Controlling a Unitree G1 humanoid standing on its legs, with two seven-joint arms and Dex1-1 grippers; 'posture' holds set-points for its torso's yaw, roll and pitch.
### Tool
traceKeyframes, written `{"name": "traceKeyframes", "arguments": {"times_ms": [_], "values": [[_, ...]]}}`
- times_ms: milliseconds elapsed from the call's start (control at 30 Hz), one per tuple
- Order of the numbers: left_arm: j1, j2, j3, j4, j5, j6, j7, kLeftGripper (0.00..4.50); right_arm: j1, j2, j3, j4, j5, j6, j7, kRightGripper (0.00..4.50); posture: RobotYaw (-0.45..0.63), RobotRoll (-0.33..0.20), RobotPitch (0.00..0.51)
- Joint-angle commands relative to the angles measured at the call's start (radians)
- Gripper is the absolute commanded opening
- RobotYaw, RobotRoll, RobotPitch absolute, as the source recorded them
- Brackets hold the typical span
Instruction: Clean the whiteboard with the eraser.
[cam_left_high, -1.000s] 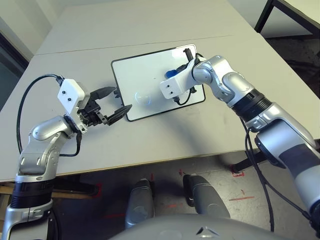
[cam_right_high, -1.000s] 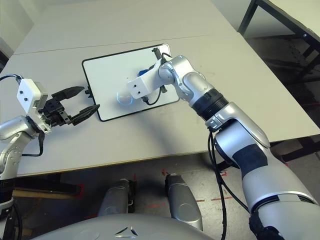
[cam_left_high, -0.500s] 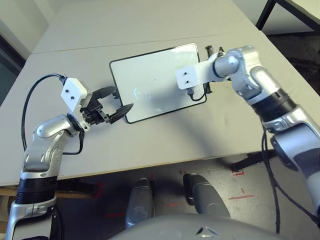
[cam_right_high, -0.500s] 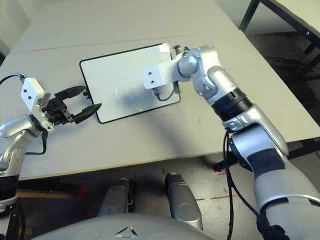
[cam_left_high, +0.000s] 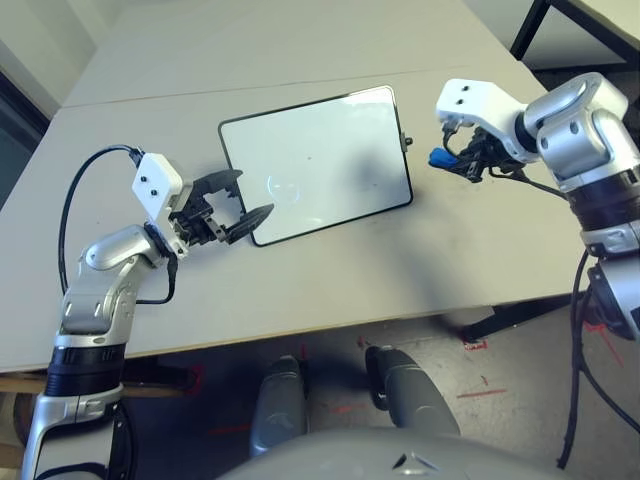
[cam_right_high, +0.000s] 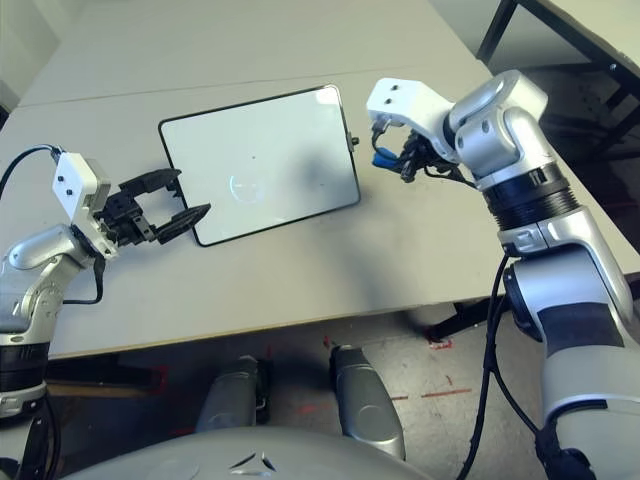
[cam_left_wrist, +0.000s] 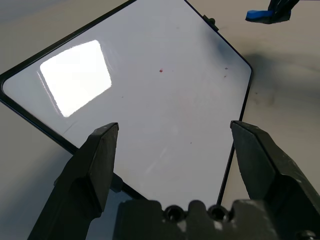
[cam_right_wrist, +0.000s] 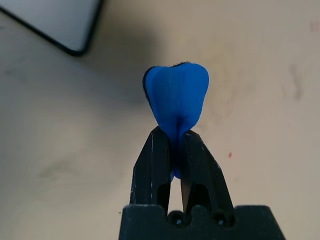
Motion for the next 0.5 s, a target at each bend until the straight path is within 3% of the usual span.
{"name": "traceKeyframes", "arguments": {"times_ms": [33, 233, 500], "values": [[-0.001, -0.004, -0.016, 0.008, 0.016, -0.011, -0.009, 4.5, -0.051, 0.034, -0.037, 0.168, 0.043, 0.021, -0.088, 0.09, -0.09, 0.0, 0.122], [0.014, -0.003, -0.009, -0.005, 0.017, -0.009, -0.003, 4.5, -0.119, 0.1, -0.088, 0.428, 0.092, 0.004, -0.252, 0.08, -0.07, 0.0, 0.127], [0.033, 0.005, 0.003, -0.027, 0.012, 0.0, 0.004, 4.5, -0.131, 0.148, -0.122, 0.55, 0.135, -0.007, -0.383, 0.08, -0.04, 0.0, 0.128]]}}
